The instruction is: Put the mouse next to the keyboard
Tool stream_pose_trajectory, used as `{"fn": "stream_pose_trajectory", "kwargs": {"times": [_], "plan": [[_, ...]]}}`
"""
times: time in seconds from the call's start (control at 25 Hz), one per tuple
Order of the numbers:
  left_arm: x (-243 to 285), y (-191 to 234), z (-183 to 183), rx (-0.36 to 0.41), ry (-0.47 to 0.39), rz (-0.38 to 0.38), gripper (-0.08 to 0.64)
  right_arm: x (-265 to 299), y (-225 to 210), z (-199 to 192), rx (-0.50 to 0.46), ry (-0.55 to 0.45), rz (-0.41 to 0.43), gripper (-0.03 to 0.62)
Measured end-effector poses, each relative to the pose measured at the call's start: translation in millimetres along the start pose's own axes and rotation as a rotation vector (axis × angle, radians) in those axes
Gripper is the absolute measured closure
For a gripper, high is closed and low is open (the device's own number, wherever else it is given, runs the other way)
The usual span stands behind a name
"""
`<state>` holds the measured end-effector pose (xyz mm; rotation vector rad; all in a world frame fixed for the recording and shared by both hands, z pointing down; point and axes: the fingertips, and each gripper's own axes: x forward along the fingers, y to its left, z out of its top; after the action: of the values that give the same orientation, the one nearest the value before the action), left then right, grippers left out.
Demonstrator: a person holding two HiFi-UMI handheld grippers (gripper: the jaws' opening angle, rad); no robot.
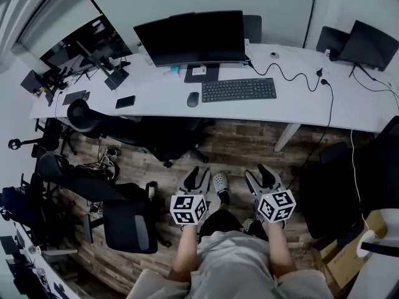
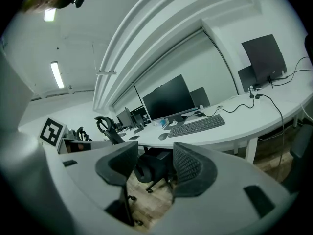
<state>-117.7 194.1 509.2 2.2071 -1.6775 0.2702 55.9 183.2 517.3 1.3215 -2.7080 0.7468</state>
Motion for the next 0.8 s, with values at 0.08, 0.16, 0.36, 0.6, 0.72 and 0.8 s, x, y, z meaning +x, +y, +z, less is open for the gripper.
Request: {"fn": "stream_pose_trajectory", "kwargs": {"times": [0.08,0.16,0.36,0.6,0.72,0.8], "plan": [[20.1,5.6,6.4,-0.01,0.002,-0.008,0.397,15.7,-4.4,3.0,-0.01,0.014,-0.003,0.359],[39.9,11.6,13.8,-0.01,0.003,-0.018,0.396,31.5,-10.3,6.5,-0.017,0.024,-0.014,0.359],[88.7,39.2,43.0,-0.015,-0.008,-0.017,0.397,85.0,-21.7,22.7,-0.046,0.059,-0.02,0.364],[132.4,87.1,65.4,-0.012,0.006,0.013,0.396,153.7,-28.3,38.5,-0.085,0.108,-0.02,0.365],[151.1,118.2,70.2,-0.047,0.017,0.03,0.396,182.0,-28.0,39.0,-0.094,0.144,-0.021,0.367],[165.5,134.5,76.9,-0.086,0.013,0.023,0.397,200.8,-28.5,41.4,-0.102,0.162,-0.025,0.367]]}}
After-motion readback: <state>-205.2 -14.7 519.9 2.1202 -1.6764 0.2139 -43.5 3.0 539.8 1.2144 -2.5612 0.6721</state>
